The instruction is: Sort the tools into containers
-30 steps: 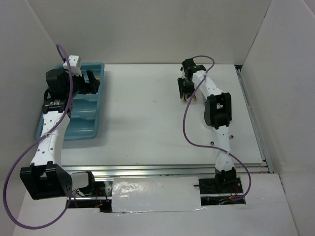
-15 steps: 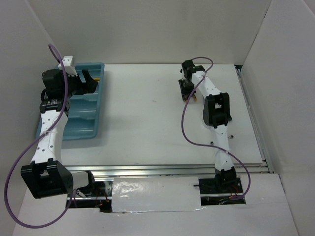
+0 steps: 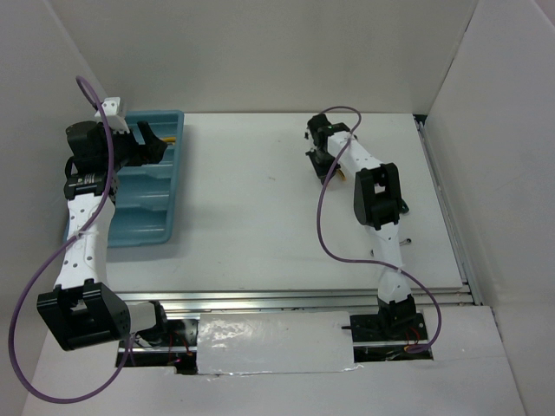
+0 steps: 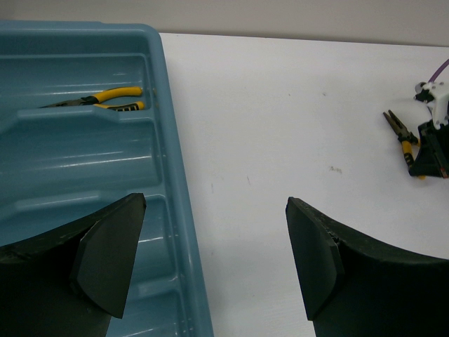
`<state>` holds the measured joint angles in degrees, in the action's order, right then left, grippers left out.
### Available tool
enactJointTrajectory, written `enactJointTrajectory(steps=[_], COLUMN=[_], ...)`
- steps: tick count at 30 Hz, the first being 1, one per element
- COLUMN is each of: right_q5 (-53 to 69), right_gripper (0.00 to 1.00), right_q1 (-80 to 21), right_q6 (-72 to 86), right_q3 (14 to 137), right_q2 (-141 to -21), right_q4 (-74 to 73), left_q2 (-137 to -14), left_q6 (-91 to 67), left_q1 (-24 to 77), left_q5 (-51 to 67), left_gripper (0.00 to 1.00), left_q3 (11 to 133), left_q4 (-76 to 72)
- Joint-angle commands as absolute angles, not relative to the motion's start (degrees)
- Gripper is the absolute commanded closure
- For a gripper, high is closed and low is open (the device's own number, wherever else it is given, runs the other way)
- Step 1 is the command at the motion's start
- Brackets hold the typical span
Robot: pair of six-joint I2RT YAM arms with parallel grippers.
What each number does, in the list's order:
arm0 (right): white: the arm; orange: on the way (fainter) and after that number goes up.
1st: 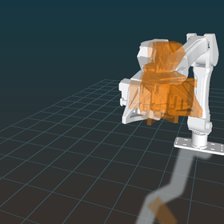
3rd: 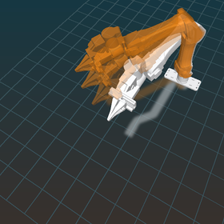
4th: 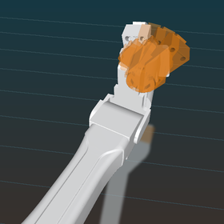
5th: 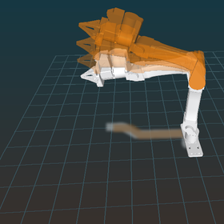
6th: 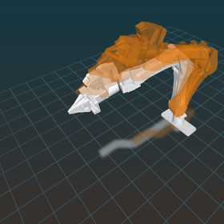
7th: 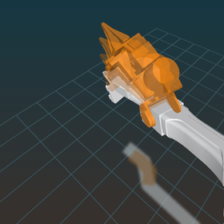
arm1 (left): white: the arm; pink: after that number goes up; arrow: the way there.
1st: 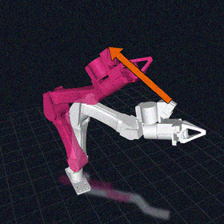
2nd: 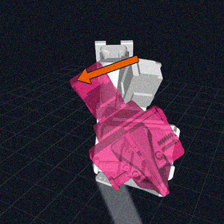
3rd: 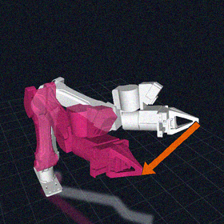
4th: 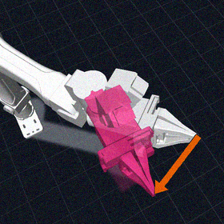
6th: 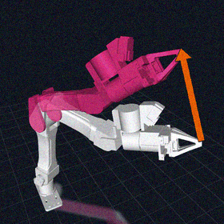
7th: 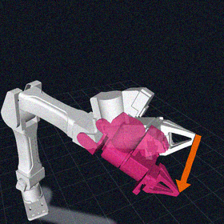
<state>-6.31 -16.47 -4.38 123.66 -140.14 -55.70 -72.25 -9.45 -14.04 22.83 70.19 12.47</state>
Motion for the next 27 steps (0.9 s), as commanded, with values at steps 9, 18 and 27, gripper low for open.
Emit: enactJointTrajectory(steps=[9,18,27], right_q5=[2.2,5.5,3.4], right_gripper=[1.00,1.00,0.90], right_q1=[-36.0,-56.5,-61.6], right_q6=[-10.0,-9.2,-8.2], right_q3=[98.2,83.8,87.1], right_q2=[-107.9,-102.9,-112.5], right_q4=[-52.6,-46.8,-44.0], left_q2=[-68.4,-70.5,-71.3], left_q6=[-8.5,-9.7,-3.7], left_q1=[-17.6,-23.3,-23.6], left_q5=[25.9,34.2,37.6], left_gripper=[0.06,0.08,0.11], left_q3=[71.5,73.2,73.6], left_q4=[11.2,12.9,18.3])
